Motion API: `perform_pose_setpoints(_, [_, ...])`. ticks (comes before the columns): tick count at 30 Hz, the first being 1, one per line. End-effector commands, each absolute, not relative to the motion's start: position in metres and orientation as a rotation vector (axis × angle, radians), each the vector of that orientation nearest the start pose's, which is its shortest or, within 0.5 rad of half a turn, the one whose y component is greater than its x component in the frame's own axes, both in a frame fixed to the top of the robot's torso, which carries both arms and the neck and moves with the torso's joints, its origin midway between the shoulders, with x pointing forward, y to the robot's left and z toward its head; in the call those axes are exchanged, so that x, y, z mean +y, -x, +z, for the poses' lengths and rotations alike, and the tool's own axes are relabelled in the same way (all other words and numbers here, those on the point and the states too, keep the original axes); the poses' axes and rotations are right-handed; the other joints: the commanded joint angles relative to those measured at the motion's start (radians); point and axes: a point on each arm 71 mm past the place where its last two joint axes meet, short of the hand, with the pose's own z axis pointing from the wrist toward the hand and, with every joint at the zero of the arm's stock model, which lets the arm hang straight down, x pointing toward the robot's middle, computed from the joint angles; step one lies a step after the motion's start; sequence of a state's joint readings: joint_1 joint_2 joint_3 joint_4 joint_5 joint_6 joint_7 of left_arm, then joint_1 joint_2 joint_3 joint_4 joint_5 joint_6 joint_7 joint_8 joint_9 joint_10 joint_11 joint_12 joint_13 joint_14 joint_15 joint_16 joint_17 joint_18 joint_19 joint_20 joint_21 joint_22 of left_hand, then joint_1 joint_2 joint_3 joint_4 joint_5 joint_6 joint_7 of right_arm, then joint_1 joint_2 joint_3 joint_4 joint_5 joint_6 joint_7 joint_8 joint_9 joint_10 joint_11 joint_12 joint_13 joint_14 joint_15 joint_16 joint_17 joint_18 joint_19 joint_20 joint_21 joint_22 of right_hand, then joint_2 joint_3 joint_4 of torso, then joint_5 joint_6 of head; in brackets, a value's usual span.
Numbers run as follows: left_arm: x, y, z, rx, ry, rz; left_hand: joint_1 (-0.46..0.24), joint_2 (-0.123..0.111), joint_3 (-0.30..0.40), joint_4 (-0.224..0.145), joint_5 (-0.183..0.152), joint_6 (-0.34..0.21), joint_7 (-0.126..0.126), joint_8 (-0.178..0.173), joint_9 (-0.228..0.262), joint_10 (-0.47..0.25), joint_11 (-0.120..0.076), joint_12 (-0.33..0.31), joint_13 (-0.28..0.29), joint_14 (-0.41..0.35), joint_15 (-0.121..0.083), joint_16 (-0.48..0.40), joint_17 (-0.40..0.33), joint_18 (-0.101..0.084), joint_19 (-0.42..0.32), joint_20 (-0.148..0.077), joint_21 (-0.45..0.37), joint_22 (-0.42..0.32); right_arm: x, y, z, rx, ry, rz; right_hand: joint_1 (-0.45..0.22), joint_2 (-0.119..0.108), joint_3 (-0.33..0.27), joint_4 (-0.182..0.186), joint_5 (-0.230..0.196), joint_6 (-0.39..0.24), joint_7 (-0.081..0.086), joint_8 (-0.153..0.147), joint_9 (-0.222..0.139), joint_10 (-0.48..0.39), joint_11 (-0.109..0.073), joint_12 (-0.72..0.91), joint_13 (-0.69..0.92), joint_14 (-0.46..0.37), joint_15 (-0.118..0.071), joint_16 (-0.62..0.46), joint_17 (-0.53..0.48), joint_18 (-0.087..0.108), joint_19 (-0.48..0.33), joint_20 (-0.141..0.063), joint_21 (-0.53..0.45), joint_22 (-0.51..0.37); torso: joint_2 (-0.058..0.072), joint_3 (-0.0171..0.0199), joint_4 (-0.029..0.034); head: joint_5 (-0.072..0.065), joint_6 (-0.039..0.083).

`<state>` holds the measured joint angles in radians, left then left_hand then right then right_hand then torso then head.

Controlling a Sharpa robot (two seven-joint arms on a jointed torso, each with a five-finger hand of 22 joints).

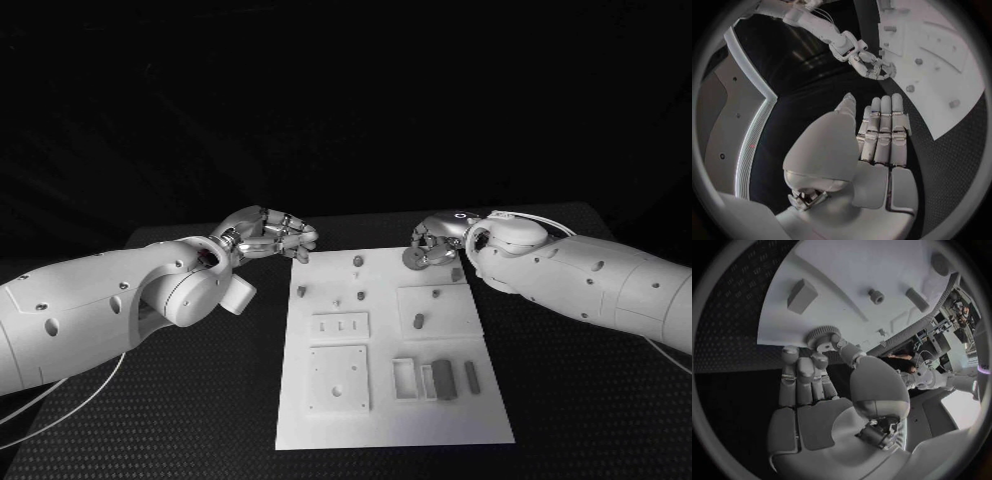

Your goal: Assemble the parts on the task board

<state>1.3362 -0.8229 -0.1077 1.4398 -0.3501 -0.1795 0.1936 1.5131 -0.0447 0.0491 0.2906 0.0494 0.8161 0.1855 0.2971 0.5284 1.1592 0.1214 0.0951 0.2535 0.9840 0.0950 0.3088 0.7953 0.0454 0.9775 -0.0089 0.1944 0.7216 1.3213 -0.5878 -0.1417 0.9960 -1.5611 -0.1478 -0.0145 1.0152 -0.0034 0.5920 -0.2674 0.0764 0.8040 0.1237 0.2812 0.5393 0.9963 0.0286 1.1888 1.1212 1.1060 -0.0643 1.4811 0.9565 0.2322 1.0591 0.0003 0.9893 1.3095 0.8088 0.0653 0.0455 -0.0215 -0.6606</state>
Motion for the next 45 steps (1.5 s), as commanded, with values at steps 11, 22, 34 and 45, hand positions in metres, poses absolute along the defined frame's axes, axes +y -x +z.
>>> perform_pose_setpoints(11, [0.212, -0.513, -0.147, 1.692, 0.701, -1.373, -0.005, -0.008, 0.003, 0.001, 0.000, -0.001, 0.005, -0.007, 0.001, -0.003, 0.003, -0.008, 0.002, 0.004, 0.003, -0.005, 0.002, 0.011, 0.001, 0.007, -0.007, 0.002, -0.222, -0.570, -0.198, 1.699, 0.375, 0.181, -0.002, 0.045, -0.001, -0.017, 0.003, 0.138, 0.010, 0.016, -0.013, -0.025, -0.004, 0.021, -0.017, 0.010, -0.013, 0.014, -0.006, 0.030, 0.008, -0.006, 0.009, 0.017, 0.000, 0.0004, -0.0018, 0.002, -0.001])
perform_pose_setpoints(22, [0.214, -0.512, -0.147, 1.688, 0.703, -1.369, -0.005, -0.007, 0.004, 0.000, 0.000, -0.001, 0.004, -0.007, 0.002, -0.002, 0.003, -0.008, 0.003, 0.004, 0.003, -0.006, 0.003, 0.011, 0.001, 0.007, -0.007, 0.002, -0.201, -0.555, -0.179, 1.536, 0.423, 0.148, 0.002, -0.013, 0.000, -0.017, 0.004, 0.167, -0.003, 0.027, -0.009, 0.003, -0.017, 0.025, -0.042, 0.035, -0.025, 0.014, -0.017, 0.030, 0.032, -0.020, 0.012, 0.012, 0.000, -0.0001, -0.0007, 0.002, 0.002])
perform_pose_setpoints(34, [0.214, -0.512, -0.147, 1.687, 0.703, -1.371, -0.005, -0.007, 0.005, 0.000, 0.000, 0.000, 0.003, -0.007, 0.002, -0.002, 0.003, -0.009, 0.004, 0.004, 0.003, -0.007, 0.003, 0.011, 0.001, 0.007, -0.007, 0.003, -0.165, -0.532, -0.165, 1.438, 0.485, 0.227, 0.000, -0.037, 0.003, -0.009, 0.004, 0.178, -0.007, 0.028, -0.010, 0.017, -0.021, 0.024, -0.054, 0.052, -0.030, 0.010, -0.018, 0.030, 0.045, -0.026, 0.010, 0.010, -0.001, -0.0004, -0.0009, 0.006, 0.007])
perform_pose_setpoints(45, [0.213, -0.511, -0.147, 1.687, 0.702, -1.372, -0.004, -0.007, 0.005, 0.000, 0.000, 0.000, 0.002, -0.007, 0.003, -0.002, 0.003, -0.010, 0.004, 0.005, 0.003, -0.007, 0.004, 0.011, 0.001, 0.007, -0.008, 0.003, -0.124, -0.518, -0.166, 1.399, 0.571, 0.288, -0.001, -0.051, 0.005, -0.004, 0.004, 0.183, -0.009, 0.028, -0.010, 0.025, -0.023, 0.023, -0.061, 0.060, -0.032, 0.008, -0.020, 0.030, 0.052, -0.029, 0.008, 0.008, 0.000, -0.0009, 0.0001, 0.009, 0.013])
